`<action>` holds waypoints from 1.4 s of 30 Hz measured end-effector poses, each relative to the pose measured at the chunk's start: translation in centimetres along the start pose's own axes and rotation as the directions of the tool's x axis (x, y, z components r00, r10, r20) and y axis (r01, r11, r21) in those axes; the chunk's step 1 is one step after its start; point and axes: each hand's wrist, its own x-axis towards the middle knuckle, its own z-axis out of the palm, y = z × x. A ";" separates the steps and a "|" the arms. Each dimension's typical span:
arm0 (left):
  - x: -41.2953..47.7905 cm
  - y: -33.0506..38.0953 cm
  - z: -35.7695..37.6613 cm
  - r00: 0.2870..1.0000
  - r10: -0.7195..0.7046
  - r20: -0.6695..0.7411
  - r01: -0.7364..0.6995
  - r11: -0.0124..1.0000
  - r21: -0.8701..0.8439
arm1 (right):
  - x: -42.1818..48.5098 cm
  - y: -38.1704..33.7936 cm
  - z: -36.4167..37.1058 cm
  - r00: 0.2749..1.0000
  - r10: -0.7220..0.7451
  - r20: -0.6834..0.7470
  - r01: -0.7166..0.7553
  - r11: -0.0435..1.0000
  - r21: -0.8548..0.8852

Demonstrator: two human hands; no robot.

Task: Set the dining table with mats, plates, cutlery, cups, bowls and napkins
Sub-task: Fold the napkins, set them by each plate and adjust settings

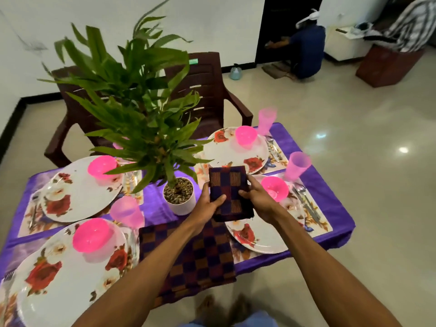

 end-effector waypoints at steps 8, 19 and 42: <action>6.5 2.1 5.7 0.994 0.067 -0.087 -0.067 0.998 0.003 | 4.4 -2.9 -7.2 1.000 -0.014 0.003 0.013 0.999 0.042; 13.1 5.7 15.1 0.947 0.084 -0.309 -0.104 0.993 -0.050 | 11.0 -9.2 -19.2 0.988 -0.078 0.132 0.082 0.996 -0.025; 33.5 0.8 22.3 0.961 -0.140 -0.240 0.178 0.974 0.141 | 30.7 -3.9 -36.1 0.956 0.234 -0.179 -0.231 0.972 0.038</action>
